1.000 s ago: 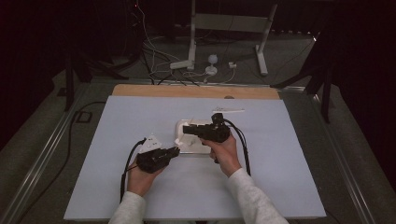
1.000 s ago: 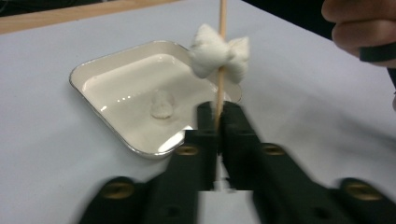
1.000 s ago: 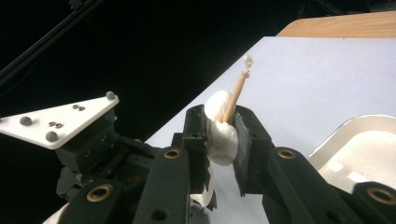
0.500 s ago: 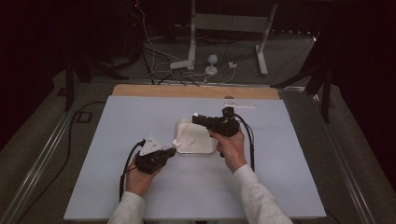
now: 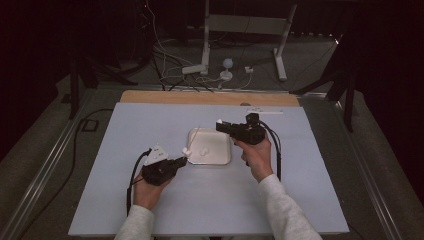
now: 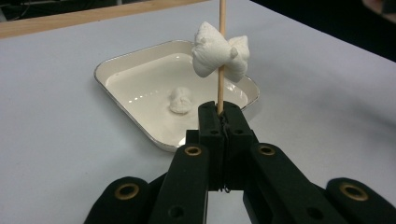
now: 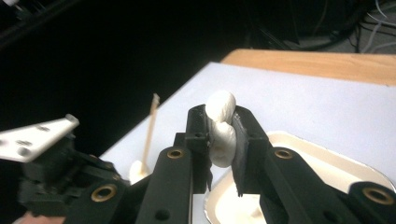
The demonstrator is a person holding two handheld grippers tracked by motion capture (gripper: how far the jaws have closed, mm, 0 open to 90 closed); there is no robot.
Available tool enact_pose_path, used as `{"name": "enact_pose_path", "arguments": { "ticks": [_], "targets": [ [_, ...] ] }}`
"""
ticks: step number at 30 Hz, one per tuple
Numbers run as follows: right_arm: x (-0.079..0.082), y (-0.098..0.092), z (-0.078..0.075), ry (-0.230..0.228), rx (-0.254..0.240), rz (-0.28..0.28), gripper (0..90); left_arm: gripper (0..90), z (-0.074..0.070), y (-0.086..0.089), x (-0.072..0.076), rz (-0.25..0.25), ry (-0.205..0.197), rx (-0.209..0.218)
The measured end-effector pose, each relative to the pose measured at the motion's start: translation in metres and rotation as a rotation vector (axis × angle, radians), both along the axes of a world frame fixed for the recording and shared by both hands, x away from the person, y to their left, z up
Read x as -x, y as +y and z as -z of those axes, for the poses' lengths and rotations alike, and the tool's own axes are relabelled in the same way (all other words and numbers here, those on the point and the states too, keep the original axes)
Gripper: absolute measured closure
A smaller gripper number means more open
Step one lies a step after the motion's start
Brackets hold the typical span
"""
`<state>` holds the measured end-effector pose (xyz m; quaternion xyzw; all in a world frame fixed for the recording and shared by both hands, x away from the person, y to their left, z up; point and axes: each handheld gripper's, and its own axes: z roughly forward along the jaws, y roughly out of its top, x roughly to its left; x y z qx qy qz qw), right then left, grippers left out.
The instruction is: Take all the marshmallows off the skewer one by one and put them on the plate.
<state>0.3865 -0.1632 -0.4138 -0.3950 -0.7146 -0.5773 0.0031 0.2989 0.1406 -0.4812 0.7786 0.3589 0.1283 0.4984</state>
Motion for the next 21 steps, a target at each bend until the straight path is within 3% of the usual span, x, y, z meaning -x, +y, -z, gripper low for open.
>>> {"name": "enact_pose_path", "arguments": {
  "ticks": [1,6,10,15,21],
  "targets": [
    [-0.001,0.003,0.005,0.002,0.033,0.009,78.3,89.9,0.0,0.001,0.0,0.002,0.005,0.007],
    [-0.002,0.007,0.014,0.005,0.084,0.019,78.2,89.8,-0.002,0.004,0.0,-0.021,-0.006,0.026],
    [-0.003,0.014,0.027,0.009,0.164,0.032,77.9,89.6,-0.004,0.005,0.001,-0.039,-0.013,0.033],
    [-0.003,0.016,0.037,0.024,0.198,0.045,77.7,89.7,-0.005,0.006,0.0,-0.023,-0.005,0.059],
    [-0.004,0.019,0.048,0.039,0.246,0.051,77.7,89.8,-0.005,0.004,0.0,-0.007,-0.001,0.047]
  ]
}}
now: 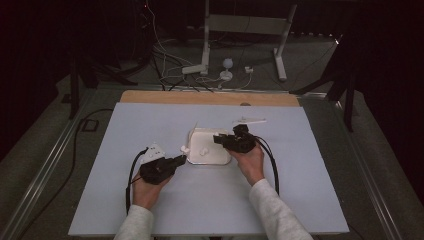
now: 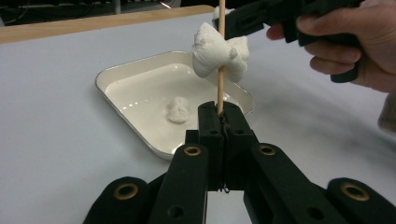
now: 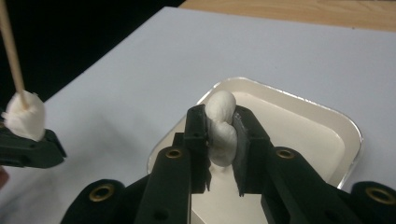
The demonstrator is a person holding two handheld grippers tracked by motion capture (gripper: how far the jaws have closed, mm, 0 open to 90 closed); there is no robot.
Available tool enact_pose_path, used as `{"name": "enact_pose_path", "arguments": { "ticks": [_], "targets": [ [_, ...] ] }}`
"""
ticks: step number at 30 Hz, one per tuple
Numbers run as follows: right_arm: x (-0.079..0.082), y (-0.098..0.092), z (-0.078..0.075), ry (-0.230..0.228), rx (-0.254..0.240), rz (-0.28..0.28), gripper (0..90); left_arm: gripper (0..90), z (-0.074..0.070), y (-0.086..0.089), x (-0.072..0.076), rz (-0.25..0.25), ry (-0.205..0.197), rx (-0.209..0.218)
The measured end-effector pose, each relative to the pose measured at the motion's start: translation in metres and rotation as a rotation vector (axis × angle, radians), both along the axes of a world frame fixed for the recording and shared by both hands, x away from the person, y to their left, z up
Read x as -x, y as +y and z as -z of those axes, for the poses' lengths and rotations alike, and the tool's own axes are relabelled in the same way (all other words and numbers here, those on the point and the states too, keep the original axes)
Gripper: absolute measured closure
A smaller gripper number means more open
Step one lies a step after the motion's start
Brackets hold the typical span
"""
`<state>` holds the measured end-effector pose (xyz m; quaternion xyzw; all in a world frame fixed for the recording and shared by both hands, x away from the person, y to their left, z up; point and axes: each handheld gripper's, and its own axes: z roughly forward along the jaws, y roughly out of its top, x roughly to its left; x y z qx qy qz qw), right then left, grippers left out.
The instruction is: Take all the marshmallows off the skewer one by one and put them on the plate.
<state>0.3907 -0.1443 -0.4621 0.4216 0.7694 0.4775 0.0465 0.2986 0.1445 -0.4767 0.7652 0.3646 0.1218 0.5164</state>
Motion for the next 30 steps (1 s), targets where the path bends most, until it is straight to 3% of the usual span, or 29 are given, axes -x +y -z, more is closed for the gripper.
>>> {"name": "enact_pose_path", "arguments": {
  "ticks": [9,13,14,15,16,22,30],
  "targets": [
    [0.0,0.005,0.014,0.037,0.06,0.001,75.4,89.8,0.0,0.0,-0.001,-0.01,0.007,0.004],
    [0.0,0.006,0.018,0.044,0.083,0.017,66.3,89.8,0.001,0.0,-0.001,-0.009,0.012,0.007],
    [0.0,0.005,0.019,0.046,0.085,0.026,62.7,89.8,0.001,0.0,-0.001,-0.009,0.012,0.007],
    [-0.001,0.003,0.022,0.062,0.083,0.041,51.9,89.8,0.001,0.0,-0.001,-0.01,0.012,0.006],
    [-0.001,0.003,0.022,0.062,0.083,0.041,51.9,89.8,0.001,0.0,-0.001,-0.01,0.011,0.004],
    [0.004,0.002,0.013,0.045,0.014,0.016,27.1,89.8,0.001,-0.001,-0.001,-0.013,0.012,0.001],
    [0.013,0.005,-0.001,0.045,-0.068,-0.037,20.4,89.8,0.001,-0.002,-0.001,-0.019,0.015,-0.003]
  ]
}}
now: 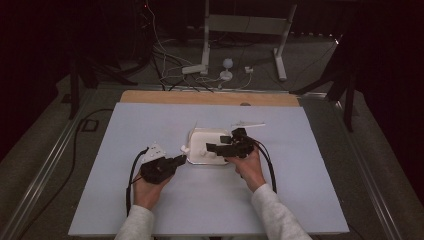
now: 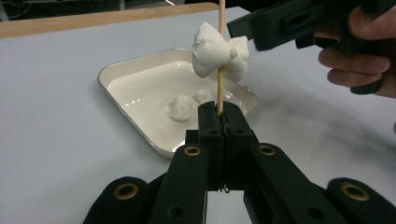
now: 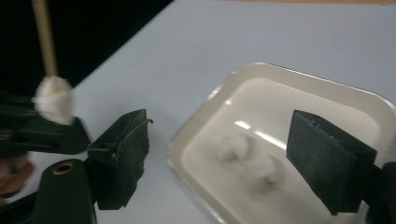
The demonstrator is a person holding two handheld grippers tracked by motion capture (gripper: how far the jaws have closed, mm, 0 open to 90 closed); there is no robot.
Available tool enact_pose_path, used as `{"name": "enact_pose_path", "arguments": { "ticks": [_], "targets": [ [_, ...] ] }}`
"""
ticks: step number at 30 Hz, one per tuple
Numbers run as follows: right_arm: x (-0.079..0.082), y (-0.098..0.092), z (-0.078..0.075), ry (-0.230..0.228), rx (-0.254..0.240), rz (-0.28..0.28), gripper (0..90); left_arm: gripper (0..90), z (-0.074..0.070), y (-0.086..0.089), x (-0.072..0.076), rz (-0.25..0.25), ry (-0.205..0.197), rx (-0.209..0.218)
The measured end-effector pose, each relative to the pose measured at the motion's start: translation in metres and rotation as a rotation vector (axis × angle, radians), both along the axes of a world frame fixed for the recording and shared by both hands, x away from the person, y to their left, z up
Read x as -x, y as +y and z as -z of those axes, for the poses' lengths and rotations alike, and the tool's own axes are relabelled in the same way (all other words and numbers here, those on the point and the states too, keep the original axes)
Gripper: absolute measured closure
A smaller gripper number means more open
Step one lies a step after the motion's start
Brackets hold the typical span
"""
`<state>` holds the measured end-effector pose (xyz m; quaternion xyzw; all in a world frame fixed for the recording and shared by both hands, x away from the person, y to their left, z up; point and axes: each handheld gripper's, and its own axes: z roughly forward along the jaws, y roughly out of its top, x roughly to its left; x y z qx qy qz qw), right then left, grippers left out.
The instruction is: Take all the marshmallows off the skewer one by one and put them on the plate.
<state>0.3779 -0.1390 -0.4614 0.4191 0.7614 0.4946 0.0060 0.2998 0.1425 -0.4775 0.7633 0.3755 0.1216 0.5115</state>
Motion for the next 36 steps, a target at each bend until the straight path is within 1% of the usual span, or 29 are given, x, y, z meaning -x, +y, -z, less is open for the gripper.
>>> {"name": "enact_pose_path", "arguments": {
  "ticks": [2,3,4,9,14,15,21,22,24,25,27,29,30,31,32,33,34,35,36],
  "targets": [
    [0.001,0.001,-0.001,-0.003,-0.006,-0.005,20.4,89.8,0.0,-0.001,0.0,-0.001,0.002,0.0],
    [0.003,0.003,-0.005,-0.005,-0.027,-0.023,20.5,89.8,0.0,-0.001,0.0,0.0,0.005,0.001],
    [0.004,0.004,-0.006,-0.008,-0.034,-0.03,20.7,89.8,0.0,-0.001,0.0,0.0,0.005,-0.002],
    [0.008,0.011,-0.011,-0.016,-0.045,-0.057,21.7,89.8,0.001,-0.003,-0.001,0.0,0.008,0.0],
    [0.012,0.018,-0.016,-0.023,-0.064,-0.087,23.7,89.8,0.001,-0.004,-0.001,-0.002,0.01,0.001],
    [0.013,0.021,-0.018,-0.024,-0.075,-0.099,24.6,89.8,0.001,-0.004,-0.001,-0.003,0.012,0.003],
    [0.015,0.029,-0.019,-0.021,-0.095,-0.123,25.8,89.8,0.0,-0.006,-0.001,-0.003,0.013,0.005],
    [0.016,0.032,-0.019,-0.02,-0.107,-0.138,28.2,89.8,0.0,-0.006,-0.001,-0.001,0.012,0.003],
    [0.016,0.034,-0.019,-0.02,-0.11,-0.144,29.5,89.8,0.0,-0.007,-0.001,0.001,0.013,0.002],
    [0.017,0.039,-0.019,-0.019,-0.111,-0.168,32.1,89.8,0.0,-0.007,-0.001,0.001,0.013,0.003],
    [0.018,0.041,-0.019,-0.018,-0.107,-0.175,33.7,89.9,0.0,-0.008,-0.001,0.003,0.011,0.002],
    [0.019,0.047,-0.017,-0.013,-0.099,-0.195,37.5,89.9,0.0,-0.008,0.0,0.004,0.01,0.006],
    [0.019,0.052,-0.015,-0.004,-0.094,-0.209,42.0,89.9,-0.001,-0.009,0.0,0.005,0.008,0.007],
    [0.019,0.054,-0.014,0.006,-0.097,-0.213,44.2,89.9,-0.001,-0.009,0.0,0.006,0.007,0.008],
    [0.019,0.054,-0.014,0.006,-0.097,-0.213,44.2,89.9,-0.001,-0.009,0.0,0.006,0.006,0.008],
    [0.019,0.055,-0.013,0.01,-0.098,-0.214,47.2,89.9,-0.001,-0.009,0.0,0.009,0.006,0.011],
    [0.018,0.058,-0.01,0.024,-0.105,-0.215,54.5,89.9,-0.001,-0.009,0.0,0.01,0.004,0.011],
    [0.018,0.058,-0.01,0.024,-0.105,-0.215,54.5,89.9,-0.001,-0.009,0.0,0.011,0.004,0.011],
    [0.018,0.058,-0.009,0.03,-0.109,-0.217,57.3,90.0,-0.001,-0.009,0.0,0.014,0.003,0.013]
  ]
}}
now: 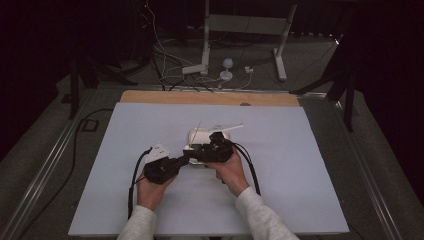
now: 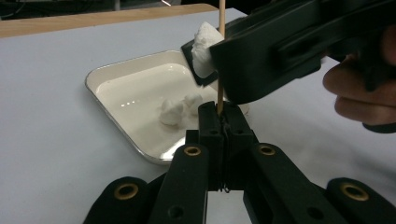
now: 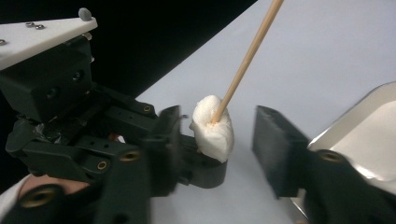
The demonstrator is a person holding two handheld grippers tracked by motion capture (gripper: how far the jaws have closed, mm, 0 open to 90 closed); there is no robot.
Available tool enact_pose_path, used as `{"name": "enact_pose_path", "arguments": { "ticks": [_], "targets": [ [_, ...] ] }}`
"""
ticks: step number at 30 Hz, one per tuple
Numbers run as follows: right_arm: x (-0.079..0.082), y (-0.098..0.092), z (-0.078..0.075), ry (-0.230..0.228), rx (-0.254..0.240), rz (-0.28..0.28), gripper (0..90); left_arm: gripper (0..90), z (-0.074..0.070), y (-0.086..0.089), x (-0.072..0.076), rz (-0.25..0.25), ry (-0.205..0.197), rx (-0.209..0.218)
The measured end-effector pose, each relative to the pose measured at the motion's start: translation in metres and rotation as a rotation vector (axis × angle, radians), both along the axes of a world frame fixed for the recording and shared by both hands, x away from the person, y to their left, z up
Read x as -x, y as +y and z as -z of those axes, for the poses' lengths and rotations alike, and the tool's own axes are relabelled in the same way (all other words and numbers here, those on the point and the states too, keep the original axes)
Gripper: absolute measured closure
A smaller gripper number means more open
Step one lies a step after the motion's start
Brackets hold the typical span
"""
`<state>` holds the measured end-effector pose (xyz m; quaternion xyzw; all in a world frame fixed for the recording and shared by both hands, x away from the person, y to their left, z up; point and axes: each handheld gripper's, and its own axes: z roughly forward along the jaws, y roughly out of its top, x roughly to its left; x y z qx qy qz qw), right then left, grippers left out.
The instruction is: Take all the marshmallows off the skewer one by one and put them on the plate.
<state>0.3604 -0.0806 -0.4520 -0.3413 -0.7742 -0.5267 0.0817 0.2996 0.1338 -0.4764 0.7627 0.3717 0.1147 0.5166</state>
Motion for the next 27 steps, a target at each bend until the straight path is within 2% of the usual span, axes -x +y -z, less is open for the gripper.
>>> {"name": "enact_pose_path", "arguments": {
  "ticks": [2,3,5,7,16,17,18,19,20,21,22,23,27],
  "targets": [
    [-0.001,0.002,0.003,0.022,-0.014,-0.006,64.3,90.0,0.0,0.0,0.0,0.004,-0.003,0.002],
    [-0.001,0.002,0.003,0.022,-0.014,-0.006,64.3,90.0,0.0,0.0,0.0,0.005,-0.005,-0.003],
    [0.0,0.003,0.004,0.029,-0.023,-0.008,71.8,90.0,0.0,-0.001,0.0,0.005,-0.006,-0.008],
    [0.001,0.003,0.003,0.023,-0.024,-0.001,74.6,90.0,0.001,0.0,0.001,0.007,-0.018,-0.015],
    [0.001,-0.003,-0.004,0.005,-0.035,0.025,77.5,90.0,0.001,-0.002,0.003,0.015,-0.043,-0.038],
    [0.001,-0.007,-0.006,-0.011,-0.054,0.061,78.4,90.0,0.001,-0.002,0.003,0.015,-0.043,-0.069],
    [-0.002,-0.014,-0.01,-0.003,-0.091,0.097,78.7,90.0,0.004,-0.003,0.004,0.015,-0.039,-0.096],
    [-0.007,-0.025,-0.015,0.015,-0.147,0.138,78.9,90.0,0.008,-0.001,0.004,0.02,-0.028,-0.098],
    [-0.007,-0.025,-0.015,0.015,-0.147,0.138,78.9,90.0,0.008,-0.001,0.004,0.02,-0.028,-0.101],
    [-0.01,-0.032,-0.019,0.015,-0.159,0.152,78.9,90.0,0.007,-0.002,0.004,0.024,-0.034,-0.086],
    [-0.014,-0.043,-0.027,-0.006,-0.125,0.145,78.8,90.0,0.005,-0.003,0.004,0.034,-0.044,-0.079],
    [-0.014,-0.044,-0.03,-0.017,-0.115,0.143,78.8,90.0,0.004,-0.005,0.005,0.039,-0.051,-0.083],
    [-0.014,-0.048,-0.036,-0.038,-0.098,0.143,78.7,90.0,0.004,-0.01,0.005,0.051,-0.054,-0.094]
  ]
}}
